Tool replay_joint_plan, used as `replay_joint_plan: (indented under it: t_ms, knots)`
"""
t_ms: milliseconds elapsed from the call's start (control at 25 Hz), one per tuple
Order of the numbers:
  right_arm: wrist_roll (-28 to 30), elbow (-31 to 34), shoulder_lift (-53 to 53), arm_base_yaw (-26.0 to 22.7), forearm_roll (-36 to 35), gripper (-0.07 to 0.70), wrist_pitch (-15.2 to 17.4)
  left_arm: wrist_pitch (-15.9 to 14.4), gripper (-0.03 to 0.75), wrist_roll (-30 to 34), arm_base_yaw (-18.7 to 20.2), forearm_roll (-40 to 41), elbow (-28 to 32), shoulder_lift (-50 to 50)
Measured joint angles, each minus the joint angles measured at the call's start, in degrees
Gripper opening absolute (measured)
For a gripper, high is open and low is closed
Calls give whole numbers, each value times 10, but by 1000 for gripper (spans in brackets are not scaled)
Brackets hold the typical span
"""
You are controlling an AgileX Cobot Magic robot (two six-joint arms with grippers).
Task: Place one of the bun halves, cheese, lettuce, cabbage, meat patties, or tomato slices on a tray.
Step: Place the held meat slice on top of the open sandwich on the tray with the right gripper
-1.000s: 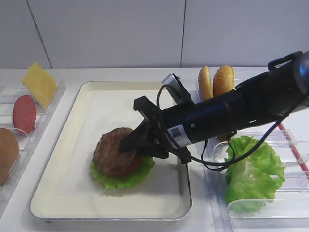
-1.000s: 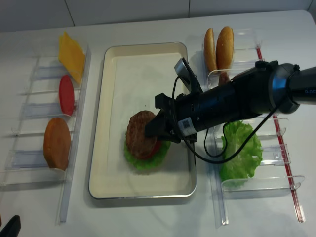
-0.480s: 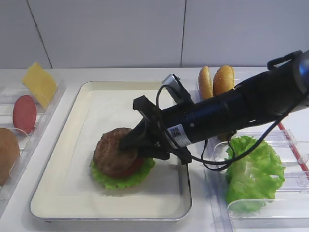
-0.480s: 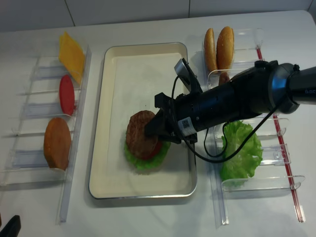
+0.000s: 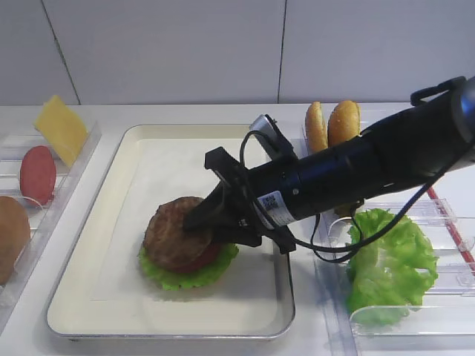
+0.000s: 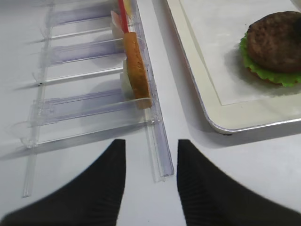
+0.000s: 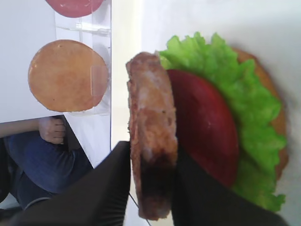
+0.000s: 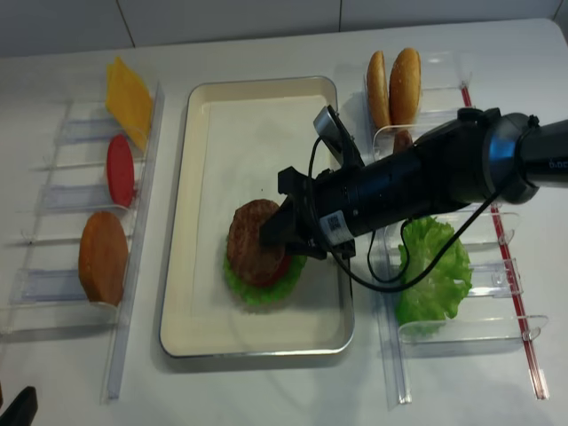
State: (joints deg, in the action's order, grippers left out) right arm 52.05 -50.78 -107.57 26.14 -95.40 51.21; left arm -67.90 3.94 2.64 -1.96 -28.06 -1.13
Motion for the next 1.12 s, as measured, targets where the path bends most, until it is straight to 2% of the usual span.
replay_joint_plan:
  t_ms: [440, 800, 920, 1040, 1120]
  knots:
    - [-16, 0, 3, 0, 11, 206, -2, 0, 274, 0, 0, 0, 0, 0]
    - [-43, -2, 5, 0, 27, 237, -10, 0, 274, 0, 0, 0, 0, 0]
    - [-52, -2, 13, 0, 40, 237, -21, 0, 274, 0, 0, 0, 0, 0]
    - [-79, -5, 18, 0, 88, 243, -53, 0, 274, 0, 0, 0, 0, 0]
    - [-106, -16, 21, 0, 119, 258, -55, 0, 274, 0, 0, 0, 0, 0]
